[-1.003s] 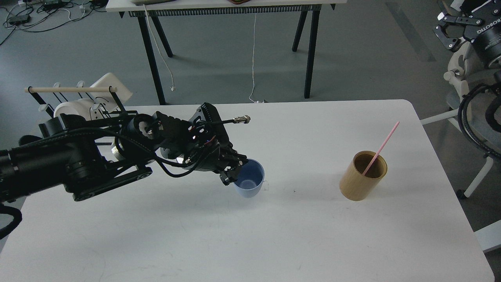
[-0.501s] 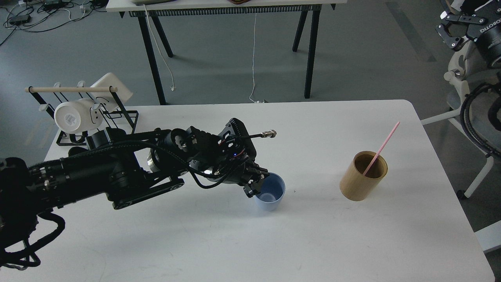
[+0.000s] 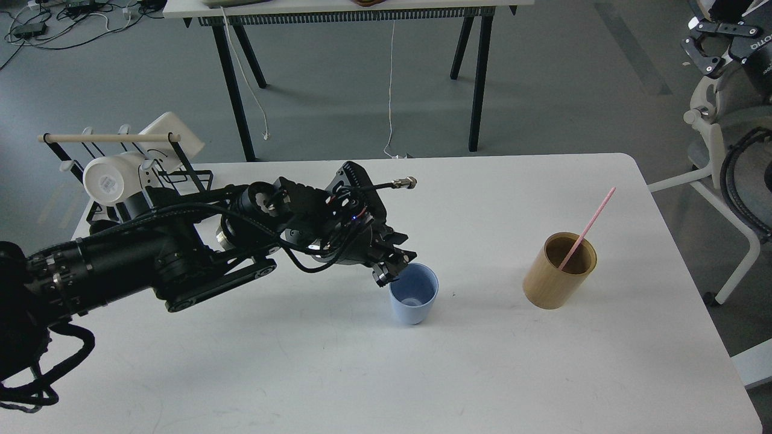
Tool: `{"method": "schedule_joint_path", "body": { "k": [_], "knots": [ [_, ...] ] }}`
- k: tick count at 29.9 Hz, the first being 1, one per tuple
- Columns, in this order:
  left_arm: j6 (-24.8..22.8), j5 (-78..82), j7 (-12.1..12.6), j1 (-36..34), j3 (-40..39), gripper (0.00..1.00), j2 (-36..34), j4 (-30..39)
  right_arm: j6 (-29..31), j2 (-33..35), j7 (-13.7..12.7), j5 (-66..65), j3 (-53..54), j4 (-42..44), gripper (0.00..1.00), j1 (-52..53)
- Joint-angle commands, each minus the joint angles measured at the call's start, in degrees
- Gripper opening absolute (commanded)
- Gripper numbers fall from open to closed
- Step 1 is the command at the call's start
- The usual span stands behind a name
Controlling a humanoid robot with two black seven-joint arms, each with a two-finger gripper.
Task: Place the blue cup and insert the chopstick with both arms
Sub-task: 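Release the blue cup and lift the left arm back to rest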
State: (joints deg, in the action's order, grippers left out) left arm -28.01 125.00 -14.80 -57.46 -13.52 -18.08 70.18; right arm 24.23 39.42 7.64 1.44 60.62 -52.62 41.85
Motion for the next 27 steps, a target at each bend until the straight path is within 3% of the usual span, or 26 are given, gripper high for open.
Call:
{"method": "schedule_joint_path", "body": {
  "k": [1, 4, 7, 9, 13, 17, 22, 27],
  "knots": [
    [0.0, -3.9, -0.6, 0.7, -7.1, 0.47, -2.1, 0.0, 0.8, 2.8, -0.2, -0.8, -0.7, -0.6, 0.99, -0.4],
    [0.0, -12.6, -3.1, 2.6, -14.0, 0.69, -3.7, -0.2, 0.8, 4.6, -0.2, -2.0, -1.5, -0.9, 0.99, -2.6],
    [0.0, -19.1, -7.2, 2.9, -19.1, 0.84, -4.7, -0.6, 0.6, 7.8, -0.2, -4.3, -3.8, -2.7, 0.99, -2.9],
    [0.1, -24.2, -9.5, 2.9, -22.4, 0.86, -5.0, -2.1, 0.0, 9.7, -0.2, -6.4, -6.1, -4.2, 0.99, -3.3],
    [2.7, -38.4, -11.3, 3.4, -27.0, 0.87, -5.3, -6.1, -3.3, 13.2, -0.2, -10.3, -10.5, -8.8, 0.99, -4.9],
    [4.2, -57.0, -12.0, 3.6, -29.4, 0.98, -6.2, -11.4, -7.5, 17.3, -0.1, -16.3, -13.2, -12.9, 0.99, -5.0],
    [4.2, -83.2, -13.2, 3.7, -30.5, 0.99, -6.1, -19.1, -10.3, 19.6, 0.7, -23.1, -14.1, -15.5, 0.99, -5.7],
    [3.2, -96.2, -13.2, 3.6, -30.6, 1.00, -6.3, -26.1, -11.8, 21.1, 1.9, -31.2, -14.1, -16.7, 0.99, -7.1]
  ]
}}
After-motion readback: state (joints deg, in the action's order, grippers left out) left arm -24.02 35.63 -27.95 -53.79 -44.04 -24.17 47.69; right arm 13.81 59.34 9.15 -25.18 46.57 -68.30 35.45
